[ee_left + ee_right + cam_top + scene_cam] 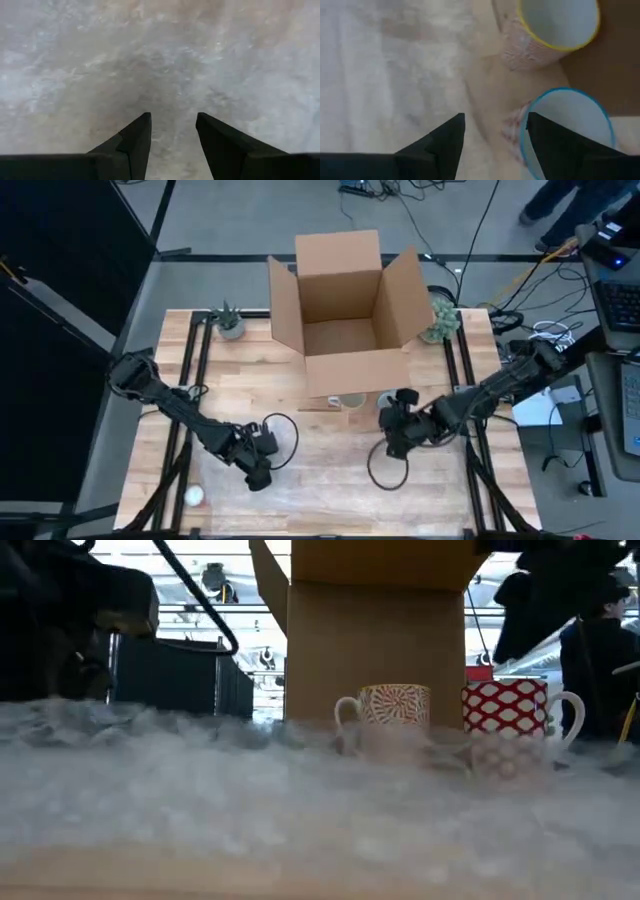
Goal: Wrap mug
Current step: Wrap the red mug with the right transparent bubble wrap
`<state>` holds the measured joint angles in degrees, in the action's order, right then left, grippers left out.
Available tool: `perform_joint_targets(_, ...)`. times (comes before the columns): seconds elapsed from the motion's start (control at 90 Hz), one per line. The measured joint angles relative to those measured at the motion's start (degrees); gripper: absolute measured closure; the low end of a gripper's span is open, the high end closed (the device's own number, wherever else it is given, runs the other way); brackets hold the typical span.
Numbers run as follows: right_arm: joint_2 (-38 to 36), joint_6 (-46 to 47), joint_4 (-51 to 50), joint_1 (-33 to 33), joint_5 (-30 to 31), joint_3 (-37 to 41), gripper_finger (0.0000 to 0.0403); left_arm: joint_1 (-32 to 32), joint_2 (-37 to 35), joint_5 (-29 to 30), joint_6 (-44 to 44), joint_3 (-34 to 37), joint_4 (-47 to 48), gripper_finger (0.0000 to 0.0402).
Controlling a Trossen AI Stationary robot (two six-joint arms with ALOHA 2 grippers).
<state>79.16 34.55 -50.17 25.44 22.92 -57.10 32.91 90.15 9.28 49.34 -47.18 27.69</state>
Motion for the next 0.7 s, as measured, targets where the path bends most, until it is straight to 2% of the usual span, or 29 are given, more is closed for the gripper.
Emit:
perform_joint_targets(0.144,1.50,-0.30,-2.57,-4.99,-4.76,1.43,0.0200,-0.19,0.00,0.33,-0.24,0.02,-0.27,0.0251)
perform_joint_targets(0.322,4.24,-1.48,-0.70,-8.83,-9.36,2.73,0.0213,-0.60,-0.02,1.59,-0.29,0.00,-0.57,0.0251)
perform_joint_targets(0.444,6.34,-2.77,-0.66,-9.66,-9.92,2.73,0.0264,-0.56,-0.02,1.59,-0.31,0.00,-0.63,0.0251)
perform_joint_targets(0.6,7.07,-4.19,-0.51,-9.74,-9.79,2.66,0.0374,-0.57,-0.02,1.79,-0.45,0.00,-0.67,0.0251)
perform_joint_targets(0.7,6.24,-4.64,-1.28,-8.73,-9.61,0.65,0.0390,-0.58,-0.02,3.07,-0.36,0.00,-0.73,0.0251)
